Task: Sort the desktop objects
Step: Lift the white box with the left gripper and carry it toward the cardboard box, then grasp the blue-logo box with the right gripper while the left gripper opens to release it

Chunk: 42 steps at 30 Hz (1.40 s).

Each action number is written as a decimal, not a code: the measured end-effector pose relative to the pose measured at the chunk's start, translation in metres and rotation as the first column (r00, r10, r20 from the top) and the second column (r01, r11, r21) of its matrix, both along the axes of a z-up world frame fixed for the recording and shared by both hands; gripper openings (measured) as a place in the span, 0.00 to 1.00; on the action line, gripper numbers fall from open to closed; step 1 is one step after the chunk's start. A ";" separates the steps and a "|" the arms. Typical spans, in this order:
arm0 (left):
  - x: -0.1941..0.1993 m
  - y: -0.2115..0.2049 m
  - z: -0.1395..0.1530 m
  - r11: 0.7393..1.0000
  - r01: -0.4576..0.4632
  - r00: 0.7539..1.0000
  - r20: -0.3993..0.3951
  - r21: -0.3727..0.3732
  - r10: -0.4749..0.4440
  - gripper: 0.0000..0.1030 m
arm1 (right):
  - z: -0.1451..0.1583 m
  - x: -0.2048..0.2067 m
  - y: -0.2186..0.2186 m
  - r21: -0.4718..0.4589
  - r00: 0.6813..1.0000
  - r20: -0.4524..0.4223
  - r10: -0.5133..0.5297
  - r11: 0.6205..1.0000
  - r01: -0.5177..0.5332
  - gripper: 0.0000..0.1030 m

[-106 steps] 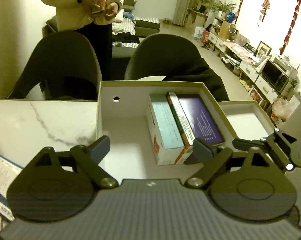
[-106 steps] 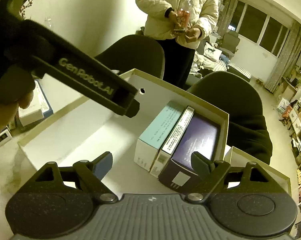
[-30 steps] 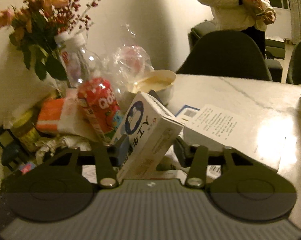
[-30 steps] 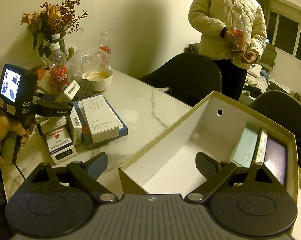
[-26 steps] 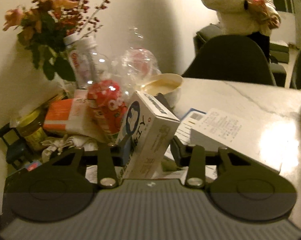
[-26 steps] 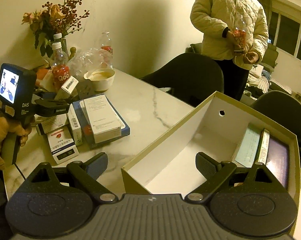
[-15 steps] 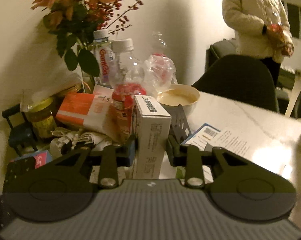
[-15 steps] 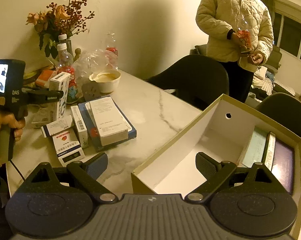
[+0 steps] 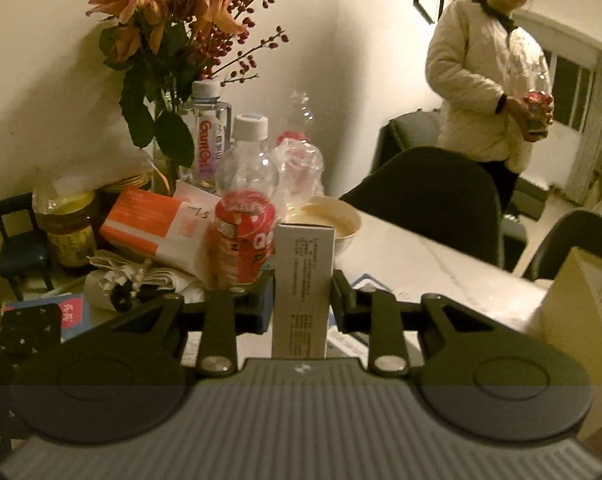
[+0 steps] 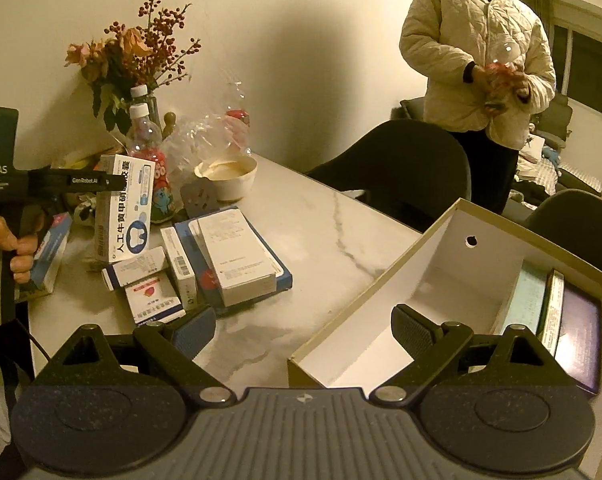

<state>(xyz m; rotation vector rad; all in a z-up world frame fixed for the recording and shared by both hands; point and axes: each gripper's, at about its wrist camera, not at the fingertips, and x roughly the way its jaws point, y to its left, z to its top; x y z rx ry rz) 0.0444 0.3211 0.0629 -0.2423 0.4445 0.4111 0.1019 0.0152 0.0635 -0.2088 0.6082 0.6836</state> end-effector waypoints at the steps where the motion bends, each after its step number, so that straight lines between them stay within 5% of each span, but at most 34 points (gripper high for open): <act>1: -0.002 0.000 0.003 1.000 0.010 1.000 0.009 -0.012 -0.010 0.26 | 0.000 0.000 0.000 0.007 1.000 -0.002 0.004 1.000 -0.004 0.93; 11: -0.011 -0.006 0.015 0.971 0.181 0.983 0.062 -0.157 -0.173 0.26 | 0.004 0.001 -0.005 0.100 0.998 -0.040 0.049 0.994 -0.044 0.93; 21: -0.012 -0.005 0.003 0.846 0.387 0.922 0.134 -0.367 -0.363 0.26 | 0.005 0.007 -0.017 0.232 0.986 -0.106 0.126 0.968 -0.099 0.93; 31: -0.015 -0.009 -0.013 0.672 0.543 0.834 0.231 -0.503 -0.501 0.26 | 0.002 0.017 -0.029 0.390 0.955 -0.203 0.216 0.912 -0.124 0.92; 42: -0.024 -0.007 -0.032 0.373 0.723 0.676 0.484 -0.582 -0.555 0.26 | -0.007 0.029 -0.041 0.591 0.882 -0.287 0.375 0.793 -0.145 0.88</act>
